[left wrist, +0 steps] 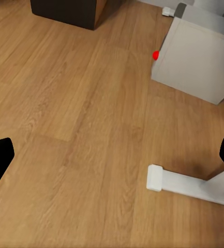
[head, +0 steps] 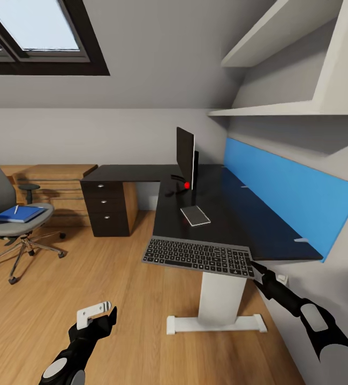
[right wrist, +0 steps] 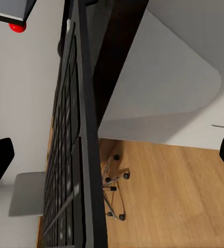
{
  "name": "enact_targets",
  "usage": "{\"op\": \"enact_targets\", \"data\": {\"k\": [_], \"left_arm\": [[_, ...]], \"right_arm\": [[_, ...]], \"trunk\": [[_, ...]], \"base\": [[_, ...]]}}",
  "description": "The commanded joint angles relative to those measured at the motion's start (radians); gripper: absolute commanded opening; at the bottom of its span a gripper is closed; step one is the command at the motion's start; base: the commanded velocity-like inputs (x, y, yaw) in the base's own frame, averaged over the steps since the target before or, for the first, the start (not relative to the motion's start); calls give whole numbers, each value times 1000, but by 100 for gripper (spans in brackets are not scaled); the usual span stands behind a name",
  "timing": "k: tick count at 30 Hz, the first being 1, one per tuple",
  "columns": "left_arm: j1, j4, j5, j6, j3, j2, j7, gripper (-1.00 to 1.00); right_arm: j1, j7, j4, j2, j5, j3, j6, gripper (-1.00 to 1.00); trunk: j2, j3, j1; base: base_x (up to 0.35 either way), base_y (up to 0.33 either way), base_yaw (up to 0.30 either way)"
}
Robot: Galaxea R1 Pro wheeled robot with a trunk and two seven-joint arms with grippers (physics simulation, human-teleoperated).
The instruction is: In the bedroom, organize the workspace by keeping the computer under the desk, ensuring the monitor is on the desk, placing the keyboard on the desk next to the monitor, placing the mouse on the desk next to the keyboard, moving the folder from the swivel chair onto the desk next to the mouse, stacking the notebook on top of the folder with the pen on top of the notebook, and positioning the swivel chair next to the desk.
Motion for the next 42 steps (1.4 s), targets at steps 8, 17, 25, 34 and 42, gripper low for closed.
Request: {"op": "enact_targets", "data": {"k": [8, 17, 25, 34, 42], "left_arm": [[0, -2, 10, 2, -1, -1, 9, 100], [0, -2, 10, 2, -1, 0, 9, 100], [0, -2, 10, 2, -1, 1, 9, 100], [0, -2, 11, 3, -1, 1, 9, 100], [0, -2, 11, 3, -1, 1, 10, 100]], "right_arm": [[-1, 1, 0, 0, -3, -4, 7, 100], [-1, 0, 2, 5, -2, -4, 7, 100], [-1, -1, 2, 19, 0, 4, 6, 100], [-1, -1, 3, 22, 0, 10, 6, 100], [-1, -1, 4, 22, -1, 10, 6, 100]], "trunk": [[42, 18, -23], [42, 18, -23], [42, 18, -23], [42, 18, -23], [42, 18, -23]], "base": [[0, 0, 0], [0, 0, 0], [0, 0, 0], [0, 0, 0], [0, 0, 0]]}}
